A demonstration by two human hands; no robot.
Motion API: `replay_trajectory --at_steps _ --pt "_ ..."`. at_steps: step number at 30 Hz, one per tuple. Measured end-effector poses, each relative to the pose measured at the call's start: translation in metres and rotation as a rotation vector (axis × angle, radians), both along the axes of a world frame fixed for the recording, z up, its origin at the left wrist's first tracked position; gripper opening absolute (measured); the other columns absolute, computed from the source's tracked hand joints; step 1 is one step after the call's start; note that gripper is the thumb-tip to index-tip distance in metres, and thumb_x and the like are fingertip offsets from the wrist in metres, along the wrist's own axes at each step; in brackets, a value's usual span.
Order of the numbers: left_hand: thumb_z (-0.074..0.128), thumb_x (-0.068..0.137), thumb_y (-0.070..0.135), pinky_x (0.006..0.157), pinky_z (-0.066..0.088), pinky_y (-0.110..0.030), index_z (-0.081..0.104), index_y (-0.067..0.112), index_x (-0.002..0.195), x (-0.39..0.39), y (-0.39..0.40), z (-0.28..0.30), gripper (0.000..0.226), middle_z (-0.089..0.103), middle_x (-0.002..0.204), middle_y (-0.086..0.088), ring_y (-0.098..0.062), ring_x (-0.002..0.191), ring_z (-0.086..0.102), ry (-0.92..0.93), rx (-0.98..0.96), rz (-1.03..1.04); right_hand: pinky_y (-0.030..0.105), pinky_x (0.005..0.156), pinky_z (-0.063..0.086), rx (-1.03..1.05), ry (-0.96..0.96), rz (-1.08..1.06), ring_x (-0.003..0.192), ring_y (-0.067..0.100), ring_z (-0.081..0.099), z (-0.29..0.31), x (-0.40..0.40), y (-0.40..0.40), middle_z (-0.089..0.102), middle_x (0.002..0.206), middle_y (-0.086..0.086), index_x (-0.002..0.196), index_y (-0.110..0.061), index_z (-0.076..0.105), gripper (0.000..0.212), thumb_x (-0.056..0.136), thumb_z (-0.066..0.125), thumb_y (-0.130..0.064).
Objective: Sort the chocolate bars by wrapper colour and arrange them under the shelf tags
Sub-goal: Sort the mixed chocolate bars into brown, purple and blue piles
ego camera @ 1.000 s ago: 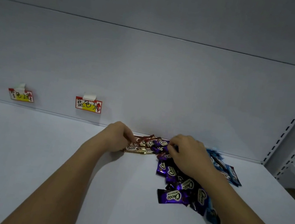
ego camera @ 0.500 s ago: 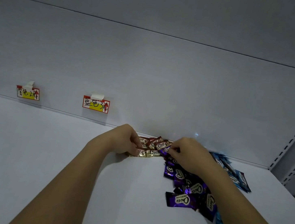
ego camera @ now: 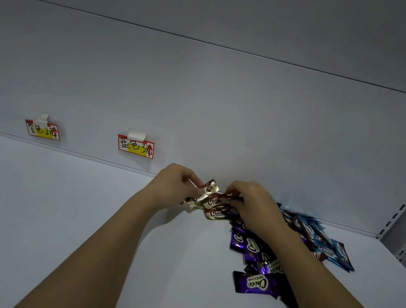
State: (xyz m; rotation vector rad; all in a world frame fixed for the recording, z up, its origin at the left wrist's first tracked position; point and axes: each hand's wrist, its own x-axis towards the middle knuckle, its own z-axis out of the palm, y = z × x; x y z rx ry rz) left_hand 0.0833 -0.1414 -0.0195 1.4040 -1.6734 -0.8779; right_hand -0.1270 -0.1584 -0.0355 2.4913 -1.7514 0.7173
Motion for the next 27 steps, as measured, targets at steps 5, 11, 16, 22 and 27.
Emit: replay_trajectory --at_steps 5,11,16,22,27 --pt "0.067 0.088 0.005 0.044 0.040 -0.006 0.071 0.007 0.094 -0.035 0.005 -0.012 0.008 0.065 0.079 -0.003 0.002 0.053 0.060 0.080 -0.095 0.076 0.019 0.060 0.034 -0.114 -0.325 -0.102 0.073 0.002 0.050 0.007 -0.009 0.001 0.057 0.095 -0.006 0.098 -0.033 0.068 0.009 0.091 0.065 -0.028" --pt "0.065 0.091 0.014 0.065 0.046 -0.015 0.073 0.012 0.105 -0.044 0.002 -0.025 0.016 0.067 0.094 -0.002 -0.007 0.077 0.059 -0.165 -0.134 0.079 0.033 0.073 0.050 -0.079 -0.421 -0.126 0.082 0.012 0.057 0.008 -0.010 0.003 0.063 0.098 -0.001 0.093 -0.032 0.064 0.012 0.092 0.063 -0.020" --pt "0.069 0.088 0.023 0.074 0.036 -0.018 0.069 0.015 0.118 -0.041 -0.002 -0.028 0.031 0.054 0.098 0.004 -0.009 0.085 0.050 -0.302 -0.149 0.039 0.035 0.070 0.052 -0.046 -0.436 -0.103 0.077 0.013 0.058 0.007 -0.010 0.004 0.063 0.094 -0.001 0.092 -0.029 0.066 0.011 0.092 0.063 -0.018" --pt "0.069 0.088 0.021 0.073 0.037 -0.017 0.073 0.016 0.105 -0.043 -0.003 -0.027 0.017 0.058 0.109 -0.004 -0.012 0.090 0.051 -0.342 -0.164 0.037 0.035 0.067 0.052 -0.040 -0.440 -0.114 0.072 0.010 0.057 0.006 -0.011 0.004 0.062 0.084 -0.010 0.093 -0.026 0.069 0.010 0.092 0.064 -0.017" --pt "0.064 0.092 0.021 0.091 0.040 -0.025 0.063 0.016 0.126 -0.044 0.000 -0.027 0.035 0.055 0.121 -0.006 -0.021 0.111 0.052 -0.405 -0.184 0.024 0.033 0.065 0.050 -0.041 -0.440 -0.102 0.070 0.008 0.055 0.006 -0.010 0.004 0.062 0.082 -0.012 0.092 -0.026 0.069 0.010 0.091 0.065 -0.017"
